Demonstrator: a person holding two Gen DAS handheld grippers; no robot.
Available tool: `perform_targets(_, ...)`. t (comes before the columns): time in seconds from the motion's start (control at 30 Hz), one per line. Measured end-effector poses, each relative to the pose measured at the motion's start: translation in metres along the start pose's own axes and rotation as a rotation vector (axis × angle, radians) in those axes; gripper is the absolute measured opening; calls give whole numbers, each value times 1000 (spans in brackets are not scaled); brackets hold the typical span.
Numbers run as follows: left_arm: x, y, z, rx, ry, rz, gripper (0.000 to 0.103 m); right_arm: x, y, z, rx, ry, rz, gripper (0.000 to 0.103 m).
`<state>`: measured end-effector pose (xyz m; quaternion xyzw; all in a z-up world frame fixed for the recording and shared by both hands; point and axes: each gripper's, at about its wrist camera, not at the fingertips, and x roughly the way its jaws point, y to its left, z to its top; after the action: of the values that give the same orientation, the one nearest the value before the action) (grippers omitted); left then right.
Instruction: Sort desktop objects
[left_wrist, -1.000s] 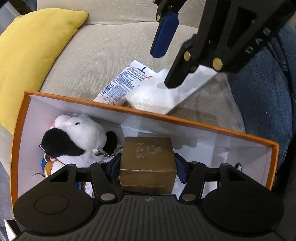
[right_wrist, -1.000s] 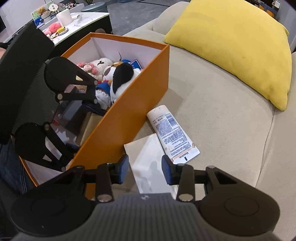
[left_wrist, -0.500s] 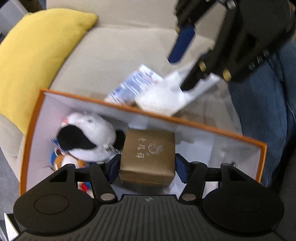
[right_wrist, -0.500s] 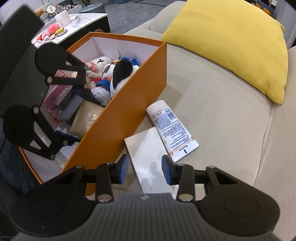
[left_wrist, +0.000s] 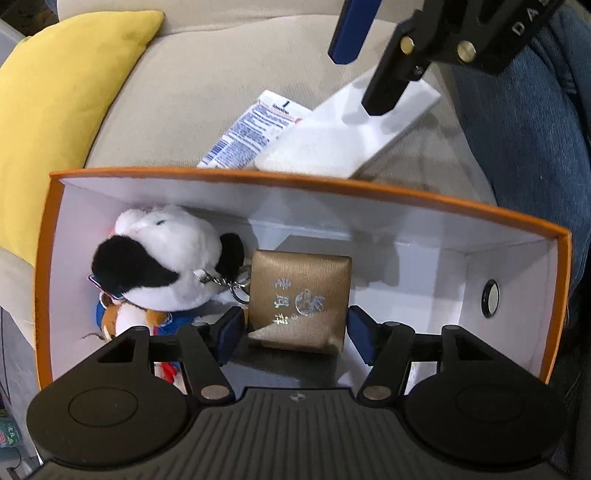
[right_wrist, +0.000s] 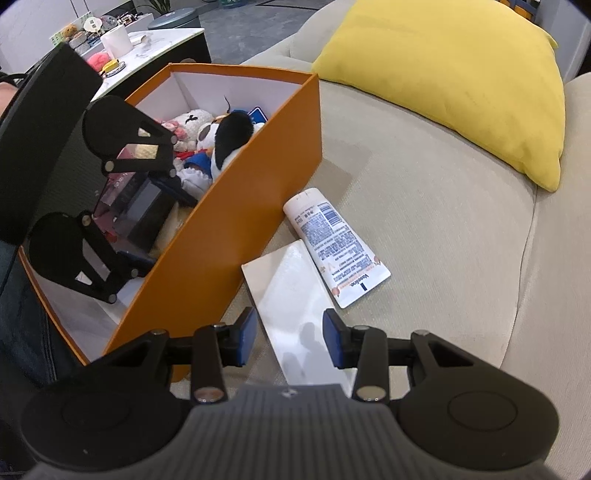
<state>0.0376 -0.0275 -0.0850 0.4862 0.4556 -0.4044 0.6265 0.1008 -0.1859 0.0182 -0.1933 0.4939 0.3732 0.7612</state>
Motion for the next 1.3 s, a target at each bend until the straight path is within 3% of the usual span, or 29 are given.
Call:
perform_targets(0.57,0,0,-1,20,19,9,70,6,-4,-6,9,27,0,42)
perform_targets(0.97,-71,-10,-11,-76,-147,63,71,10,2,-23,-50,57,11,42)
perform_targets(1.23,-90,-28,-5,-144,-191,138,71,49,35,-23,-245,102,-114,43)
perform_targets(1.3,-91,-29,-7,-170,-200,146,71,54,43,-22,-300,89,-162,48)
